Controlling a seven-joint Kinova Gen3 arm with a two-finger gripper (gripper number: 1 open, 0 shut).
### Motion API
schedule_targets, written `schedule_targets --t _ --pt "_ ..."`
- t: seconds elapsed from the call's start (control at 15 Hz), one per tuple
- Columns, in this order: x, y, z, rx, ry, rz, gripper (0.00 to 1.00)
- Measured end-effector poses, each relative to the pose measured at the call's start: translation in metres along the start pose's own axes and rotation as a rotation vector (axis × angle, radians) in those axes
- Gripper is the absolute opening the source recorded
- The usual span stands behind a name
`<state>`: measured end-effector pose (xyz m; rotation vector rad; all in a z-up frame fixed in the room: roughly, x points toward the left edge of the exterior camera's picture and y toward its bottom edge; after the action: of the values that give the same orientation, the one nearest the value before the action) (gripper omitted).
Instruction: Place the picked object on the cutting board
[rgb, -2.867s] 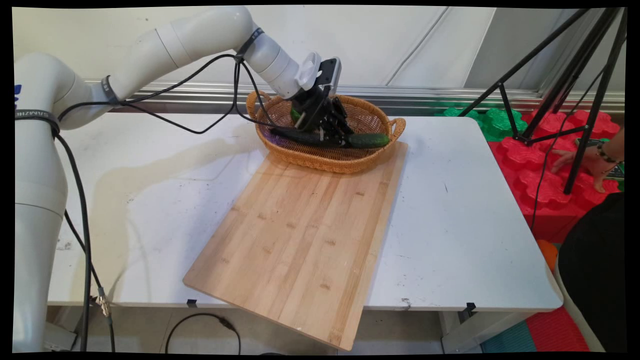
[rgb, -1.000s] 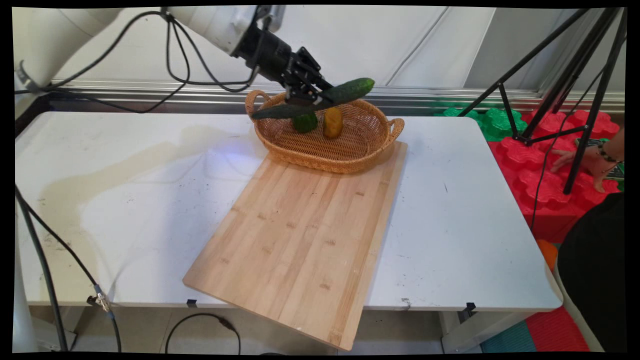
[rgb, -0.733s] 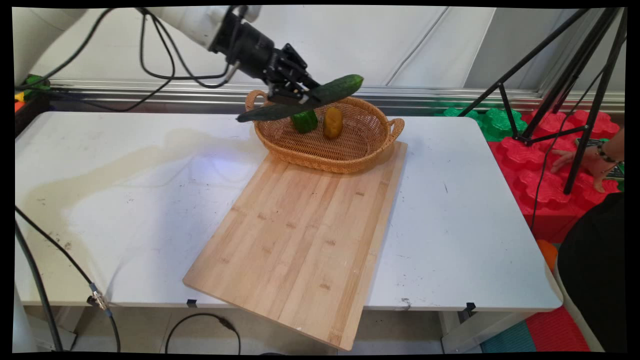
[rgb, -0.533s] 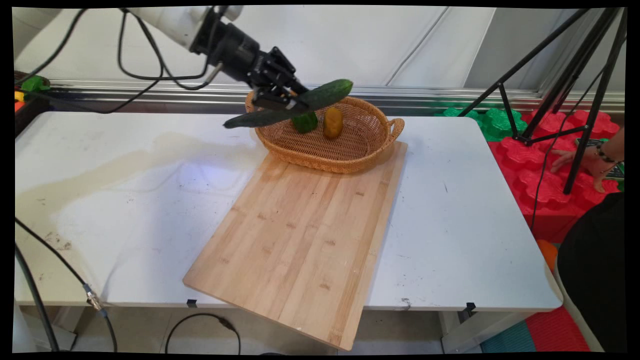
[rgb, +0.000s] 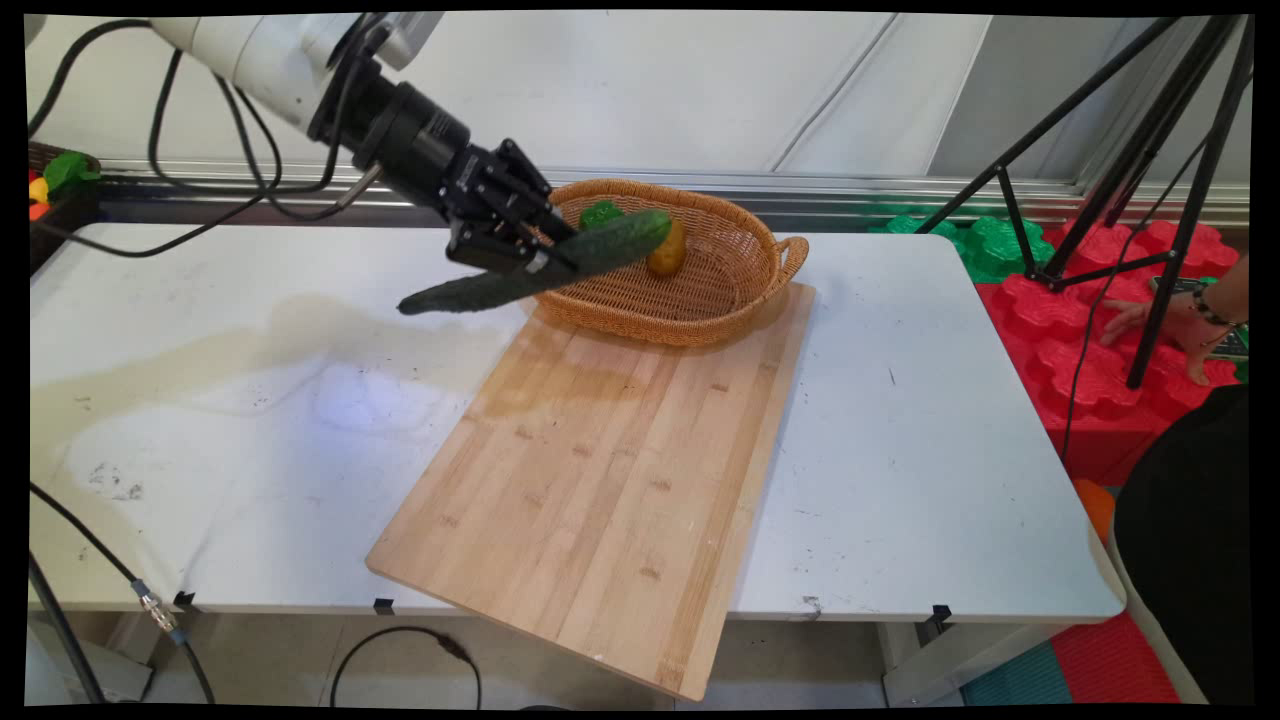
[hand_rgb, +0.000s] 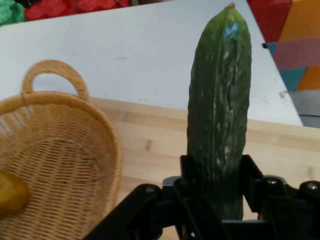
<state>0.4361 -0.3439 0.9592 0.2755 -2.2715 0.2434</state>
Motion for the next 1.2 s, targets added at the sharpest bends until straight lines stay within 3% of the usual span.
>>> schedule_targets --t 0.4,1.2 --pt "-0.014 0.035 0.027 -0.031 -0.048 -0.024 0.0" --pt "-0.025 0.059 0.118 -0.041 -0.154 -0.08 0.0"
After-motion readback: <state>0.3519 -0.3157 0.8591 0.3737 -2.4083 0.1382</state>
